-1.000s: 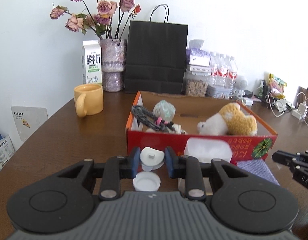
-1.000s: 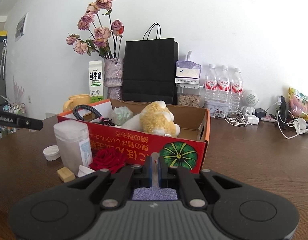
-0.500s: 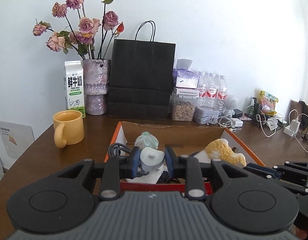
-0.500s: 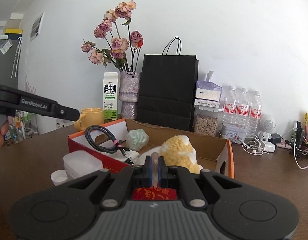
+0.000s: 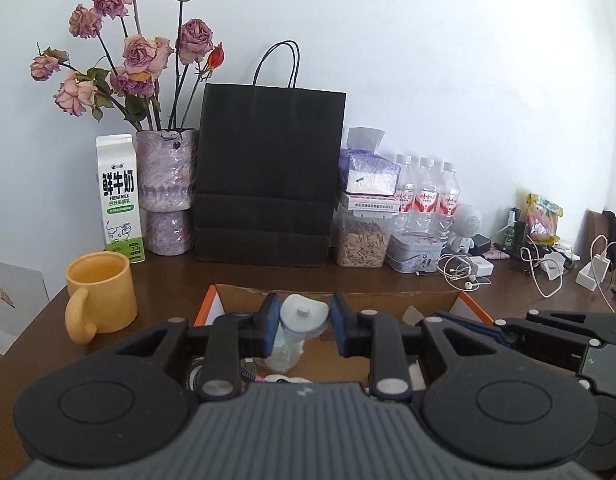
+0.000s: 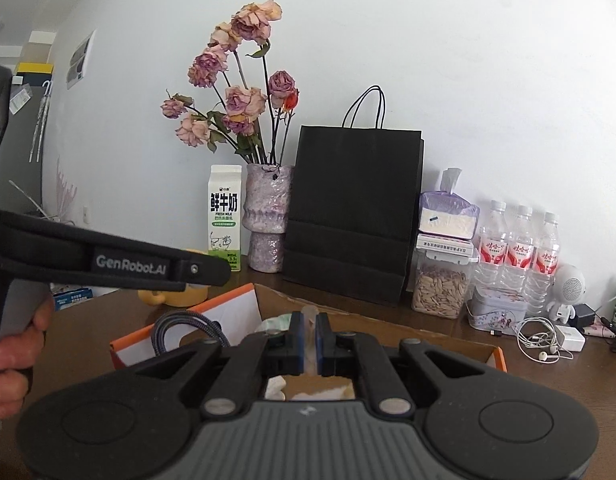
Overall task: Organize objects
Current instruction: 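Carry the white cap and clear piece into the box and open both grippers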
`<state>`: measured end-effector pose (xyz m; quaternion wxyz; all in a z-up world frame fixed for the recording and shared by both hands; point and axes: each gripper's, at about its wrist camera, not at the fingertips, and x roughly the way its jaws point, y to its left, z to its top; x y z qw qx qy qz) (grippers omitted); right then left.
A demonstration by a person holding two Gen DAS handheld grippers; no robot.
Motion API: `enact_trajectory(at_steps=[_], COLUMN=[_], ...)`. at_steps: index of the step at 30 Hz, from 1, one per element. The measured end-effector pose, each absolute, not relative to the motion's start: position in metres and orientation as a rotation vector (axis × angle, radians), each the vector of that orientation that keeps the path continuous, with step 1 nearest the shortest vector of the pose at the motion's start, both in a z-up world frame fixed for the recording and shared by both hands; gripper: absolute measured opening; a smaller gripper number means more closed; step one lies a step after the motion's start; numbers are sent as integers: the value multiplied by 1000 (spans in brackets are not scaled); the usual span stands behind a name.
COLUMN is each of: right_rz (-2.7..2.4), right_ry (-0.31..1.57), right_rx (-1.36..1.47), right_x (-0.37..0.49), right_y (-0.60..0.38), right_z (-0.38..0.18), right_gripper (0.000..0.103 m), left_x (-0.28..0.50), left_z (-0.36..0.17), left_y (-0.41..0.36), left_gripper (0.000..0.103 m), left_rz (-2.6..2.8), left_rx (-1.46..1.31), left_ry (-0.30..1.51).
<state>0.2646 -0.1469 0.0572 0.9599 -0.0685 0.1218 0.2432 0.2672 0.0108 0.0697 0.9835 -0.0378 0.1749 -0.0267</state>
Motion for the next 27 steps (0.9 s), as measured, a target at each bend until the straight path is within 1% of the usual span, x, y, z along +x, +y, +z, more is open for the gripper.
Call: enact_trajectory(at_steps=[8,11,17,20,21,22,23,24,25,26,27], right_rz=[465,477,485,478,474,469,459,452,445,436,431], right_ry=[307,324,363,378,383,386,388,393,399,400,396], right_rx=[-119,-107,-95,-94,-94,-95,-95,-91,-85,-79,-80], right_x=[310,315,321,323,323,323,323,323,323,323,322], right_y=[-130,-130,-134,-135,-135,-135,-135,-136,-136,-137,-137], right_z=[54,48,37,35,35,34,34,34,34,34,34], right_gripper=[5,5,5,7,10,10,20,42,57,84,98], left_x=[309,317,323,321,320,319,318,317,315,313,313], left_z=[66,58,48,48,48,48,49,51,52,54,55], left_y=[14,14,13,12,14,14,15,15,16,15,14], left_gripper=[28,28,28,29,37,56,68,94,103,103,103], left_rz=[-54,-66,-54,-37,-22,-8,3,12,22,38,46], left_rx=[-112,-105,-95,-94,-101,-105,-109,-113,-116,-111,-103], left_ry=[357,393,434,430,427,425,419,407,385,363,358])
